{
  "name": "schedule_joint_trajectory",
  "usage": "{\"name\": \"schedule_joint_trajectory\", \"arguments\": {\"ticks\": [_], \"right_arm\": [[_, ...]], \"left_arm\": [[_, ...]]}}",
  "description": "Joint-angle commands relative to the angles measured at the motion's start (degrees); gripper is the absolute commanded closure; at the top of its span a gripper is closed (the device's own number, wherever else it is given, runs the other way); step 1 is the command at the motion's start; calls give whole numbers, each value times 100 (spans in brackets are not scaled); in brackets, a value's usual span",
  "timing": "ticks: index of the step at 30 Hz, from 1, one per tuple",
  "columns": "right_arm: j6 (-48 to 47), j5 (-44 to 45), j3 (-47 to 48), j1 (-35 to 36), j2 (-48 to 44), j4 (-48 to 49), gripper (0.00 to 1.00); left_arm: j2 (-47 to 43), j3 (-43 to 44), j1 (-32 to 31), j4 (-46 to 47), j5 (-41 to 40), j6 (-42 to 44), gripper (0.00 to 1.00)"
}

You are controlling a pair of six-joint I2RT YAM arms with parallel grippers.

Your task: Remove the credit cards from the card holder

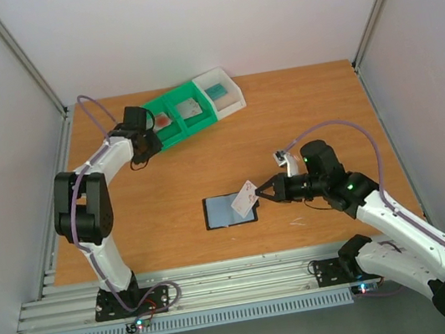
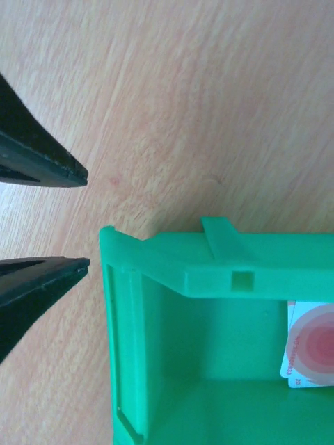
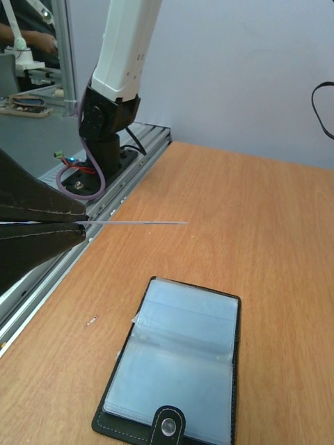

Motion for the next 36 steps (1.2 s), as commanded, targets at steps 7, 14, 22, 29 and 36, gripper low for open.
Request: {"name": "schedule_joint_trajectory", "arguments": {"ticks": [7, 14, 22, 29, 36], "right_arm": [[-22, 138, 73, -30, -216, -241, 99], [-29, 140, 106, -30, -192, -244, 99], [-72, 157, 133, -30, -163, -275, 99], [-92, 170, 133, -30, -149, -286, 99], [-86, 197, 132, -32, -144, -274, 99]], "left_arm": [[70, 659, 6, 213, -684, 95, 57], [615, 1359, 22, 23, -788, 220, 57], [924, 1564, 32, -130, -967, 170, 57], [1127, 1667, 33, -259, -874, 181, 73], [846, 1449, 33, -258, -695, 101, 90]]}}
